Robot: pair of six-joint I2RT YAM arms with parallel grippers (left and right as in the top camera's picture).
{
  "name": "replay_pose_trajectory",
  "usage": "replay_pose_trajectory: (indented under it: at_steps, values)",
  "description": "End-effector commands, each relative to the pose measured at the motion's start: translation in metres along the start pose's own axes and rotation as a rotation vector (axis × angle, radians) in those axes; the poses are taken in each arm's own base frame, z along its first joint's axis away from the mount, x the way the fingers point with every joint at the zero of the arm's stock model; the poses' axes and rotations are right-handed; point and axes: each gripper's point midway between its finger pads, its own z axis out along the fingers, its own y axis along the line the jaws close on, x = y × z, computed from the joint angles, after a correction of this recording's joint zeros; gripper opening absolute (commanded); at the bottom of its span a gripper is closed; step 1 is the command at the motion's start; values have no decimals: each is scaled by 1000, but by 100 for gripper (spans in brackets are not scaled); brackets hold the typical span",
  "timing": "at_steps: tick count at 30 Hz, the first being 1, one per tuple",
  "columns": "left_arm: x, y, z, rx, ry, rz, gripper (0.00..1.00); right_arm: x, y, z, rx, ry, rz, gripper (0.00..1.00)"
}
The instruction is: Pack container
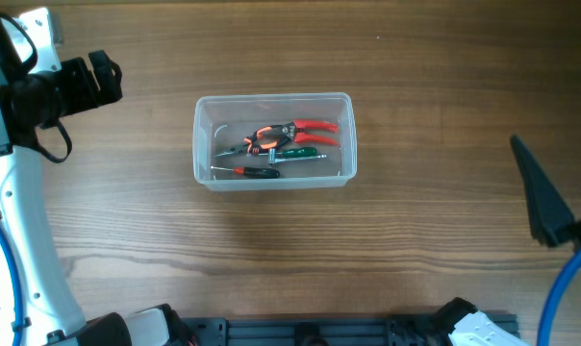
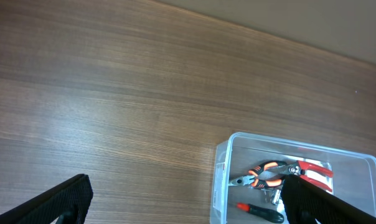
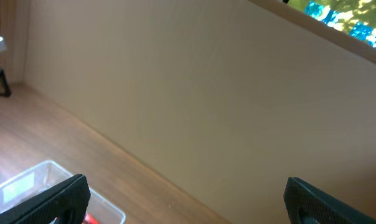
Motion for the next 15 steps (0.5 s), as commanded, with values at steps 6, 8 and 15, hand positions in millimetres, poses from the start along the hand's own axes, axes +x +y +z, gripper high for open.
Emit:
replay_pose_trajectory:
  at_steps: [6, 8, 15]
  values:
    - [-2, 2, 1, -2, -3, -6, 100, 30, -2, -6, 24, 123, -11, 100]
    - [-2, 2, 1, -2, -3, -6, 100, 30, -1, -6, 23, 126, -13, 100]
    - [-2, 2, 1, -2, -2, -6, 100, 25, 3, -5, -6, 100, -4, 100]
